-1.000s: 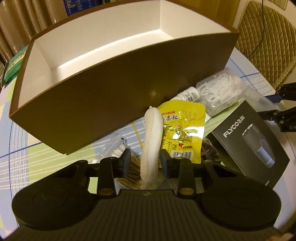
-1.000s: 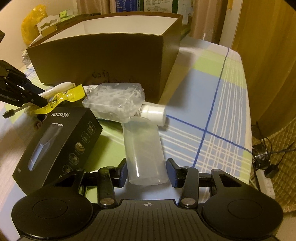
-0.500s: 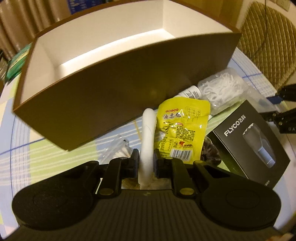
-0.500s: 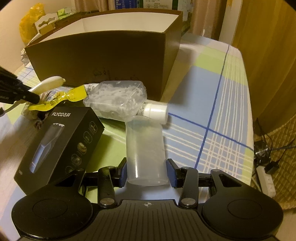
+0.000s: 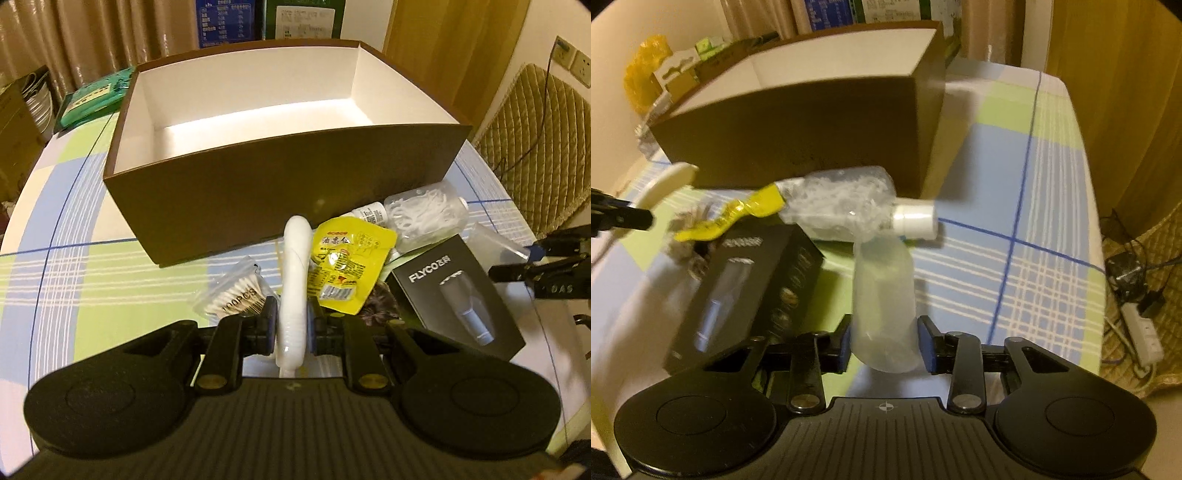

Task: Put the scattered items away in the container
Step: 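Lift the toothbrush with the left gripper while the right gripper carries the cup over the box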

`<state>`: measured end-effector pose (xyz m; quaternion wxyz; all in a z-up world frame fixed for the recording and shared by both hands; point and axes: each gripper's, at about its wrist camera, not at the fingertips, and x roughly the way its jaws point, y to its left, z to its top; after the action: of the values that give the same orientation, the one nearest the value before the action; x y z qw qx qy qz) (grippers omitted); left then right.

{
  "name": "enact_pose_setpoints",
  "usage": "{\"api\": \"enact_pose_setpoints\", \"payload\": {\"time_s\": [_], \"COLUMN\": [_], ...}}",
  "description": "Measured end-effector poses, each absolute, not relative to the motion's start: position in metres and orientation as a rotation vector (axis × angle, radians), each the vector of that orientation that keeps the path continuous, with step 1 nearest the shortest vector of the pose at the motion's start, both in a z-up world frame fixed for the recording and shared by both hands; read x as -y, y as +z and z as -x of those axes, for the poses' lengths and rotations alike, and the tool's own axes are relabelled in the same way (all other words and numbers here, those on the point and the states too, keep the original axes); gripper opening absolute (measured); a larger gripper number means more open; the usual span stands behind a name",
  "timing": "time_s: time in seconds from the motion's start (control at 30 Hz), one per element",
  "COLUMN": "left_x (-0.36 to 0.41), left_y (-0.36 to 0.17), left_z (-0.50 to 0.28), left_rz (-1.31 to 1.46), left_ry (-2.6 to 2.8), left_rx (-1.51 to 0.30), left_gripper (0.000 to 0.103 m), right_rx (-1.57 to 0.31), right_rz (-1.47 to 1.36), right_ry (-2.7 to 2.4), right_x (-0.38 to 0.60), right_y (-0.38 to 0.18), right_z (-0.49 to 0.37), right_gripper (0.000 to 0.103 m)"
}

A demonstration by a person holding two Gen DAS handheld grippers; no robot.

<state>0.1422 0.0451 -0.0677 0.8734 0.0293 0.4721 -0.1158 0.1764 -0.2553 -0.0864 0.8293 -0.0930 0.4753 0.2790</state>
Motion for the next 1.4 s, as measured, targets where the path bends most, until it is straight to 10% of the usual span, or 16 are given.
{"api": "enact_pose_setpoints", "payload": {"time_s": [0.3, 0.4, 1.4], "left_x": [-0.043, -0.045, -0.050], "left_y": [-0.060, -0.057, 0.001], "left_z": [-0.117, -0.111, -0.154], "left_rz": [-0.031, -0.025, 0.006], "left_ry": [-0.155, -0.130, -0.215], "left_rx": [-0.986, -0.981, -0.848], "left_gripper": [0.013, 0.013, 0.013], "right_rx": [-0.944, -0.949, -0.826], "right_rz": [0.292, 0.319, 0.052], "right_ry": [0.585, 0.597, 0.667], "right_x": [0.251, 0.247, 0.197], "right_y": [-0.092, -0.094, 0.019], "right_z": [-0.183, -0.184, -0.186], "right_gripper": [0.049, 0.029, 0.029]}}
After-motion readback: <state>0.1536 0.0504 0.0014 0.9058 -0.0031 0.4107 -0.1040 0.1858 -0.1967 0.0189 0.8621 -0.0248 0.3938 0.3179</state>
